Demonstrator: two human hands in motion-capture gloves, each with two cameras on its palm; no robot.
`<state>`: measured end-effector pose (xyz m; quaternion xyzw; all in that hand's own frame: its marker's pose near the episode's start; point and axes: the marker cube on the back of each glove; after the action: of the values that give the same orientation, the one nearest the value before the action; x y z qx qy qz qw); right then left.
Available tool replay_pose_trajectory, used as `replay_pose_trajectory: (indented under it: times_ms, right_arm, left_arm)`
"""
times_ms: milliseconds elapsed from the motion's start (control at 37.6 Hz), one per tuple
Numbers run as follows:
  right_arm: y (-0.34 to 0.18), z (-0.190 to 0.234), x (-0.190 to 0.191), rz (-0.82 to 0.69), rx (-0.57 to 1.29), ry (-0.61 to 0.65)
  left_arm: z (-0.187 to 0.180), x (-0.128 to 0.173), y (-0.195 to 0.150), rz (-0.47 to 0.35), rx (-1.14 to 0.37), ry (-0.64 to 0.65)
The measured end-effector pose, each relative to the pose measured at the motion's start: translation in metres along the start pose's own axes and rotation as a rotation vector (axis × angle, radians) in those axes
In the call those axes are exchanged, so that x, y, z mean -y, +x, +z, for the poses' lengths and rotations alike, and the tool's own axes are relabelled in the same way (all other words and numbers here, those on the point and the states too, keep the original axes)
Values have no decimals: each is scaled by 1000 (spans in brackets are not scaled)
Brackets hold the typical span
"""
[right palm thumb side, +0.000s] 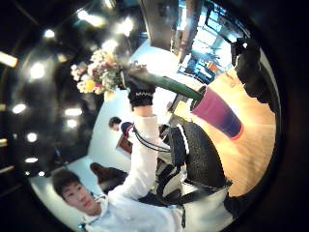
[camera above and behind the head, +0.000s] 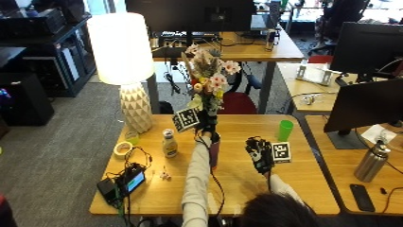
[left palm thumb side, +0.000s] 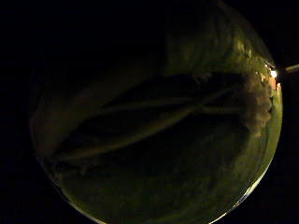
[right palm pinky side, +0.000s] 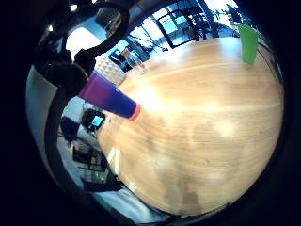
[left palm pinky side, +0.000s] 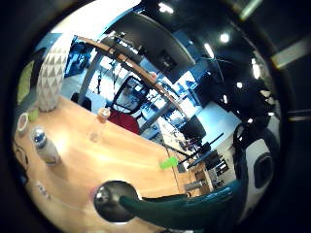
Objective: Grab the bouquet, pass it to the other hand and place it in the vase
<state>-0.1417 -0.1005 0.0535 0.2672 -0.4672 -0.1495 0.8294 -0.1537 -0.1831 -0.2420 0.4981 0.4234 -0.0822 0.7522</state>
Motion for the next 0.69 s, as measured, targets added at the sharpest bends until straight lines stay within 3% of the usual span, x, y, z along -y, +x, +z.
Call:
replay_pose_trajectory:
  times_ms: [106, 266, 399, 478, 531, 638, 691]
  right_arm:
    - [-46, -5, -10, 35, 3, 1]
    - [-54, -2, -11, -24, 23, -6]
    - [-48, -2, -17, -17, 34, -25]
    - [-33, -5, -20, -53, 38, -47]
    - [-29, -9, -21, -77, 47, -60]
    - [-18, -22, -23, -92, 62, -66]
    - [-8, -29, -24, -88, 67, -72]
  left_arm:
    - [2, -4, -19, -24, 0, -12]
    - [-2, -17, -33, -84, 49, -86]
    - [-27, -59, -44, -124, 214, -413]
    - [-44, -93, -81, -177, 326, -623]
    - [-54, -110, -100, -193, 304, -672]
    - [-96, -136, -82, -270, 228, -701]
    - [-102, -139, -82, -240, 157, -696]
